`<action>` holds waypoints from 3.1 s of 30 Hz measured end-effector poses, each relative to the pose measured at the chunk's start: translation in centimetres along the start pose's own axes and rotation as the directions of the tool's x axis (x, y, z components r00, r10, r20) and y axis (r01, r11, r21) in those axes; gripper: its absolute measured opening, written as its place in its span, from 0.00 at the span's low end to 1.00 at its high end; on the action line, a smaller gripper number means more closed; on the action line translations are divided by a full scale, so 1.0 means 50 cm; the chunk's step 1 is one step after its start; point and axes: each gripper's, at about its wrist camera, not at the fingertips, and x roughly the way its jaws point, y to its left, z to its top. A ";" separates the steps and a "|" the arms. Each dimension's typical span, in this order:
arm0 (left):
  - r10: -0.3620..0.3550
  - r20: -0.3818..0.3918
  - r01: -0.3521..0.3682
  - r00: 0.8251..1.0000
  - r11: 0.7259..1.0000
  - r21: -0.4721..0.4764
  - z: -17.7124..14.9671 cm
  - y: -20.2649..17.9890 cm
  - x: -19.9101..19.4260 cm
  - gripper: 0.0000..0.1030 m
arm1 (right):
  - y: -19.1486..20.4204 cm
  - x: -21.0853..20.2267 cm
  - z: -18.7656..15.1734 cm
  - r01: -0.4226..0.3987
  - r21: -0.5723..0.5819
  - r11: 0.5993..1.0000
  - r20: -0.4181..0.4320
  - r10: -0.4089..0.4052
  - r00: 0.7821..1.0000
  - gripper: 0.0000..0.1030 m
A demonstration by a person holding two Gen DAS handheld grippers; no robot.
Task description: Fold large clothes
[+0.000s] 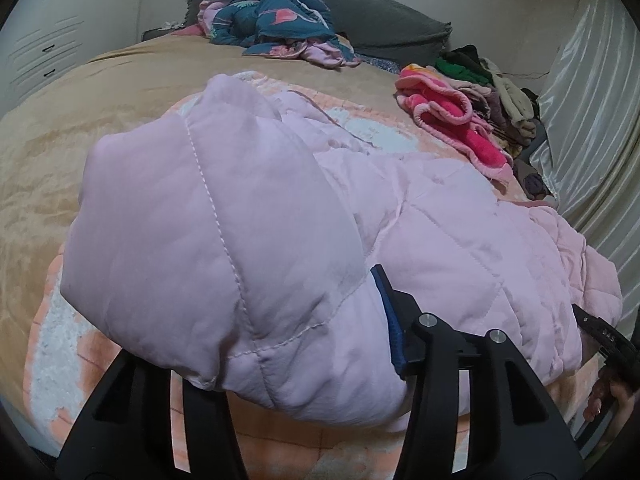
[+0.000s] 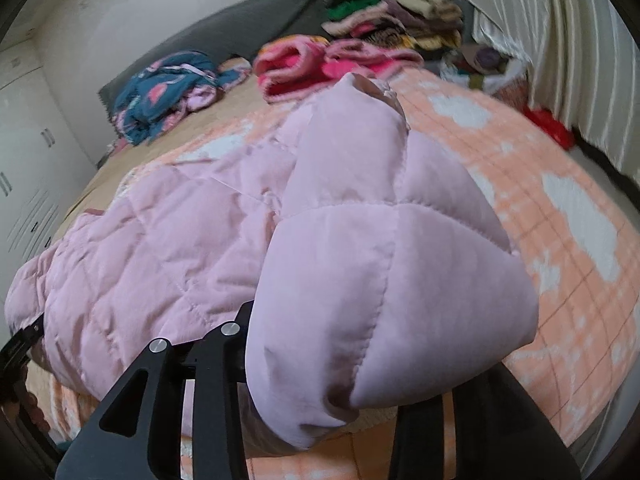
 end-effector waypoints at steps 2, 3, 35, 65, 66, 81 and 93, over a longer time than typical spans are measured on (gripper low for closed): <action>0.010 -0.009 -0.010 1.000 1.000 0.001 -0.003 -0.002 0.005 0.41 | -0.013 0.018 0.001 -0.004 0.037 0.999 -0.024 0.005 1.000 0.38; 0.013 -0.011 -0.013 1.000 1.000 0.001 -0.006 -0.002 0.005 0.42 | -0.017 0.027 0.002 -0.007 0.050 0.999 -0.034 0.008 0.999 0.38; 0.063 -0.047 -0.064 0.997 0.998 -0.015 -0.042 0.013 -0.043 0.67 | -0.089 -0.048 -0.063 0.052 0.056 0.997 -0.061 -0.049 0.997 0.94; 0.097 0.120 -0.106 0.988 0.991 0.076 -0.028 -0.020 -0.259 0.91 | 0.022 -0.328 -0.036 0.052 -0.180 0.982 0.211 -0.013 0.977 0.96; 0.093 0.129 -0.104 0.987 0.991 0.083 -0.028 -0.025 -0.267 0.91 | 0.031 -0.339 -0.037 0.049 -0.193 0.980 0.222 -0.005 0.975 0.96; 0.018 0.173 -0.046 0.985 0.986 0.158 -0.070 -0.090 -0.322 0.91 | 0.113 -0.419 -0.086 -0.006 -0.279 0.960 0.259 0.082 0.963 0.96; -0.009 0.115 -0.014 0.993 0.982 0.189 -0.124 -0.111 -0.296 0.91 | 0.151 -0.363 -0.183 -0.011 -0.315 0.949 0.185 0.073 0.980 0.96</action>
